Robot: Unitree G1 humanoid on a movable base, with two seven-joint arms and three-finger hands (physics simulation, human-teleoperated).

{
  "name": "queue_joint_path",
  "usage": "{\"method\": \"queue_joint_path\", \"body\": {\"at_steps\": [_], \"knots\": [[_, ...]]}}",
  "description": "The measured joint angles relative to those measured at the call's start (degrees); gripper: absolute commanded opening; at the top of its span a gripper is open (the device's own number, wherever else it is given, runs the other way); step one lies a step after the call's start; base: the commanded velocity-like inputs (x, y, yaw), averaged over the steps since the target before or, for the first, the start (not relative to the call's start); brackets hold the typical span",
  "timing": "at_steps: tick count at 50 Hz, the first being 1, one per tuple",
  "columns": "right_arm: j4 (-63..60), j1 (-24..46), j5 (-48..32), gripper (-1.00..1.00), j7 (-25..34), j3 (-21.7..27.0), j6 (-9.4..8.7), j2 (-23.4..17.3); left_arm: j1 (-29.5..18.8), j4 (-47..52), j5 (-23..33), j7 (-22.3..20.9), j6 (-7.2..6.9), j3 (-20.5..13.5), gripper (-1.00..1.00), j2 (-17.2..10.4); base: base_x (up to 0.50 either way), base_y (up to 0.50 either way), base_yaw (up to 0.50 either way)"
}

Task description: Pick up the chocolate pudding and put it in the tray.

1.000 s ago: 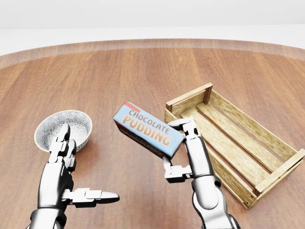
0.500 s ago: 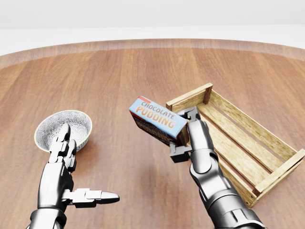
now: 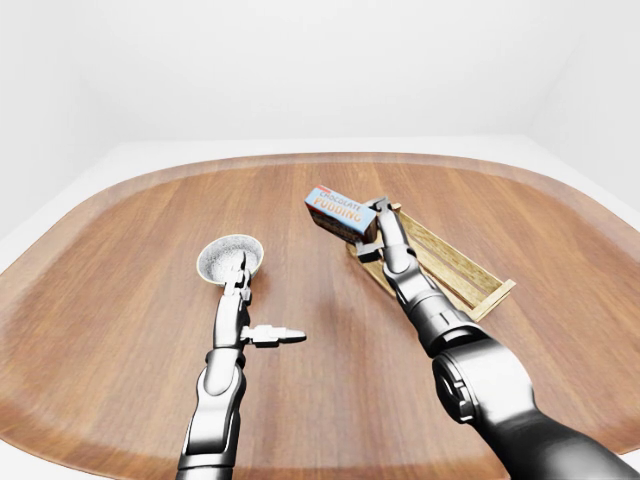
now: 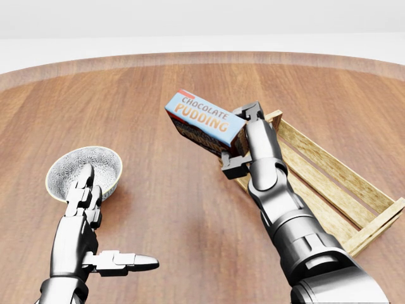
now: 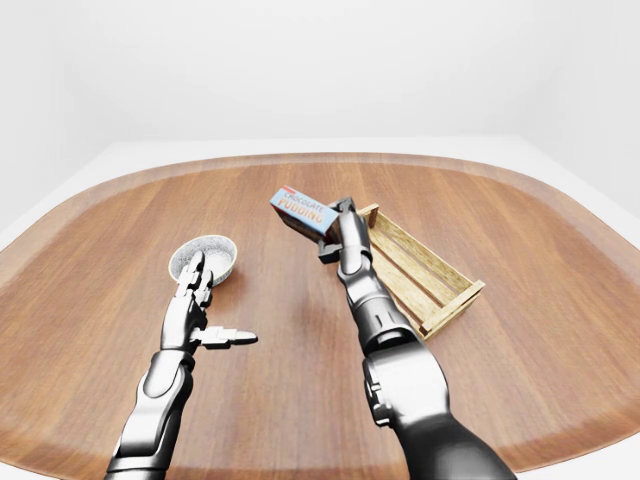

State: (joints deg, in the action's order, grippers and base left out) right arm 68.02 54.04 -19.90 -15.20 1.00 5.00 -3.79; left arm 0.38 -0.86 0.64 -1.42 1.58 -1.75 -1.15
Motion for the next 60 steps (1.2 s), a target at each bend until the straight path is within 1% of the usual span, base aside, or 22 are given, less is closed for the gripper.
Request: {"method": "queue_joint_path", "body": {"at_steps": [14, 27, 42, 60], "knots": [[4.5, 5.5, 0.5, -1.00, 0.0, 1.7, 0.00, -2.7, -0.1, 0.0, -0.1, 0.0, -0.22, -0.1, 1.00, 0.0, 0.00, 0.00, 0.00], [6.7, 8.4, 2.6, -1.00, 1.8, 3.8, 0.00, -6.1, -0.2, -0.1, -0.2, 0.0, -0.25, -0.1, 1.00, 0.0, 0.00, 0.00, 0.00], [7.9, 8.7, 5.9, -1.00, 3.0, 6.1, 0.00, -9.9, -0.2, -0.3, -0.2, 0.0, -0.15, -0.1, 1.00, 0.0, 0.00, 0.00, 0.00], [8.8, 6.8, 10.8, -1.00, 4.0, 8.5, 0.00, -13.0, -0.2, -0.5, -0.1, -0.1, -0.20, -0.1, 1.00, 0.0, 0.00, 0.00, 0.00]]}}
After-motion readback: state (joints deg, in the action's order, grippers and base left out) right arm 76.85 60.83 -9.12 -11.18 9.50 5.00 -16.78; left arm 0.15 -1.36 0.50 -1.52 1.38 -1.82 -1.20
